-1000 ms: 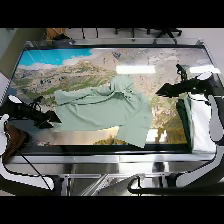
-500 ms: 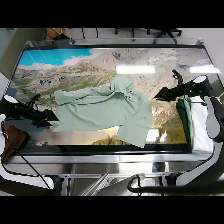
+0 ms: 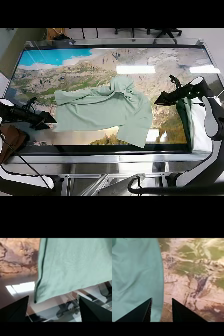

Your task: Fold the shirts.

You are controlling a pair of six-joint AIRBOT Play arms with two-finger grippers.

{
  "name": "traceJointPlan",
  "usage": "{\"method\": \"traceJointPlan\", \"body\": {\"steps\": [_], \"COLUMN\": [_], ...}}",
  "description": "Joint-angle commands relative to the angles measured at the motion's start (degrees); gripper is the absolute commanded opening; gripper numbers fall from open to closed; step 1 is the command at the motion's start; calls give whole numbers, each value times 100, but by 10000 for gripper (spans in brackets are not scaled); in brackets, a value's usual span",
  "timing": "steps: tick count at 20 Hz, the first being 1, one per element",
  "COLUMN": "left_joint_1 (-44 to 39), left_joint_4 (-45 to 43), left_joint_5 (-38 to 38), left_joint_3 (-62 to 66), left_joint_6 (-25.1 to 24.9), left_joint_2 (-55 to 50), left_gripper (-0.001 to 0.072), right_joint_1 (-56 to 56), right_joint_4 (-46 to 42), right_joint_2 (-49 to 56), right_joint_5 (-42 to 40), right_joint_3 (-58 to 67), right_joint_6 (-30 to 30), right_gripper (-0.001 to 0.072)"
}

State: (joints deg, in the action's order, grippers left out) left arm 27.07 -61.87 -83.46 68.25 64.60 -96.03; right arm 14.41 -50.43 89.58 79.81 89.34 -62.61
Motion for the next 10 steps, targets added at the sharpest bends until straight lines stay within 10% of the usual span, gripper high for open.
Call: {"method": "traceJointPlan", "body": {"steps": [1, 7, 10], "left_joint_1": [4, -317, -479], "left_joint_4": [44, 901, 935], "left_joint_5": [470, 608, 555], "left_joint_3": [-334, -393, -396], "left_joint_6": [-20, -278, -374], "left_joint_2": [-4, -205, -372], "left_gripper": [695, 693, 248], "right_joint_1": [-20, -138, -247], "right_joint_4": [-293, -289, -271], "right_joint_2": [13, 15, 15], "right_joint_5": [87, 116, 195], "right_joint_3": [-31, -496, -708], "right_joint_6": [-90, -83, -22], "right_gripper": [302, 302, 302]}}
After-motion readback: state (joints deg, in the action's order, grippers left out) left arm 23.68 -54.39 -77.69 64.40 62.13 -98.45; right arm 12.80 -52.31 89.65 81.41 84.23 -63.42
